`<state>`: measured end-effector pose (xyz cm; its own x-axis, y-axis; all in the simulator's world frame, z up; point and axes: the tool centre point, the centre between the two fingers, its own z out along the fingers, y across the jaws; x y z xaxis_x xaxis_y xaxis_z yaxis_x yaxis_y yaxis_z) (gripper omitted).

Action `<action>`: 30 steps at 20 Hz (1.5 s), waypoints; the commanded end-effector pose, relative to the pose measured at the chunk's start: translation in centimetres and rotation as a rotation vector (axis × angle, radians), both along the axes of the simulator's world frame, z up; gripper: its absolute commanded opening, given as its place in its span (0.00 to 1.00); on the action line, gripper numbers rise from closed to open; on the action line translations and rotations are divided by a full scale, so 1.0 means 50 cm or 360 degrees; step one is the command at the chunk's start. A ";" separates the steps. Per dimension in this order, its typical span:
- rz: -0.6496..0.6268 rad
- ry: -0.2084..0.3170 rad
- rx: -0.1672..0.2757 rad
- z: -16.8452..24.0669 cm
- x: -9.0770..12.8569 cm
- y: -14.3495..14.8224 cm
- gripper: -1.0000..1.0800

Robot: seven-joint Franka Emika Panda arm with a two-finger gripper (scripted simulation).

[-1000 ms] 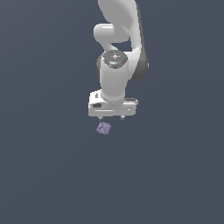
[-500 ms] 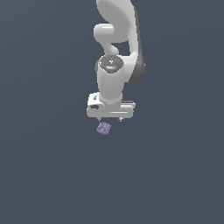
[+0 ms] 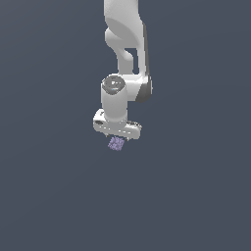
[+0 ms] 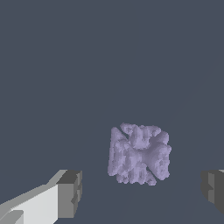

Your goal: Pick up the object and move it to a goal position.

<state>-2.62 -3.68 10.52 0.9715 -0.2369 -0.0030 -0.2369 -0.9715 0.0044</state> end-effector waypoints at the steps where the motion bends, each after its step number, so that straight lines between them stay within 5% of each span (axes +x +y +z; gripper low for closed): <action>1: -0.0074 -0.0004 0.0003 -0.018 -0.007 -0.011 0.96; 26: -0.0141 -0.0006 0.0005 -0.135 -0.015 -0.021 0.96; 27: -0.0141 -0.0006 0.0005 -0.135 -0.015 -0.021 0.00; 30: -0.0141 -0.0006 0.0005 -0.135 -0.015 -0.021 0.00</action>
